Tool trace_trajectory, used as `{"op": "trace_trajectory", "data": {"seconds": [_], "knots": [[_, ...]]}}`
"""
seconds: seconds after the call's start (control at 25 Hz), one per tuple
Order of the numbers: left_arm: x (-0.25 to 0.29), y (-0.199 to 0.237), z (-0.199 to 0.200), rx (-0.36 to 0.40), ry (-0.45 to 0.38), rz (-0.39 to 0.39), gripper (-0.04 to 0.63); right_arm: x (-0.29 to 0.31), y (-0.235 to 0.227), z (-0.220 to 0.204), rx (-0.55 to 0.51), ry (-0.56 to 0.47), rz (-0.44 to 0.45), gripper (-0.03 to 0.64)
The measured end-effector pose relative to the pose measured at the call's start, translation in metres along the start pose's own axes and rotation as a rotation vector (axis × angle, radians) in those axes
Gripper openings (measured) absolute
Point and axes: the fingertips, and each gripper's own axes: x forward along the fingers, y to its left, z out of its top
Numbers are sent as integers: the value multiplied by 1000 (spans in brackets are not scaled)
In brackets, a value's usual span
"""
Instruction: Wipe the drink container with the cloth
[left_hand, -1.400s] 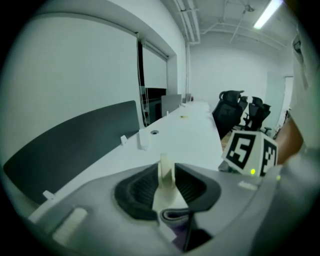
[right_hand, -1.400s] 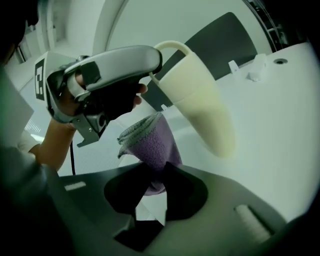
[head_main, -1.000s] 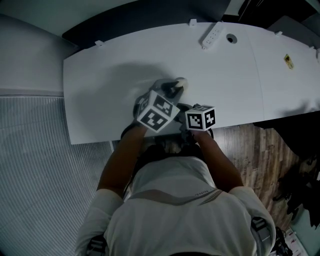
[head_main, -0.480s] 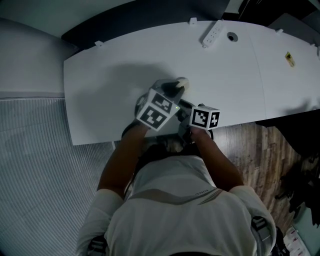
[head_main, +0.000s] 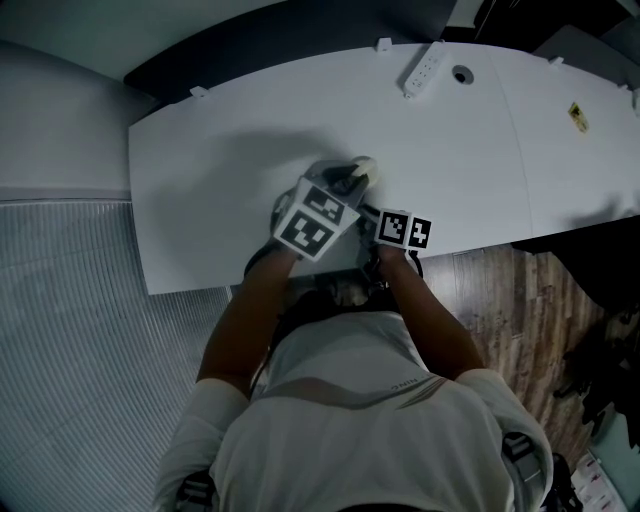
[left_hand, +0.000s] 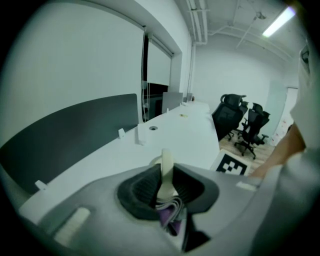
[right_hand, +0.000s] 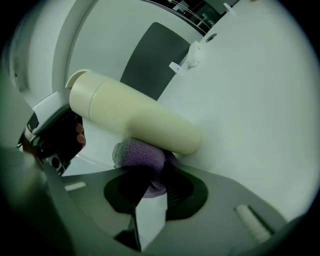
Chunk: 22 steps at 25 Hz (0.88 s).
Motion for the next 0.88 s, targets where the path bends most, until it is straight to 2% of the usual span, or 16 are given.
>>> {"op": "trace_trajectory", "data": {"seconds": [0.24,0.32,0.44,0.6,0.8,0.88], "knots": [[-1,0,-2,6,6,-5,72,-20,11,-13,-78,56,29,86],[-1,-1,-2,9,4,-14,72,-46,20,-14,-117,15,40,86],[-3,0,-1,12,3,-19,74,-82,34,1,-174,-118,27,84],[-3,-2,0,8,0,-18,74,-105,49,25,-400,-240,-66,84],[0,-2,1,6,3,-16,74,-93,58,43,-694,-223,-168,84],[1,-3,2,5,3,-11,72,-86,56,46,-775,-191,-194,84]]}}
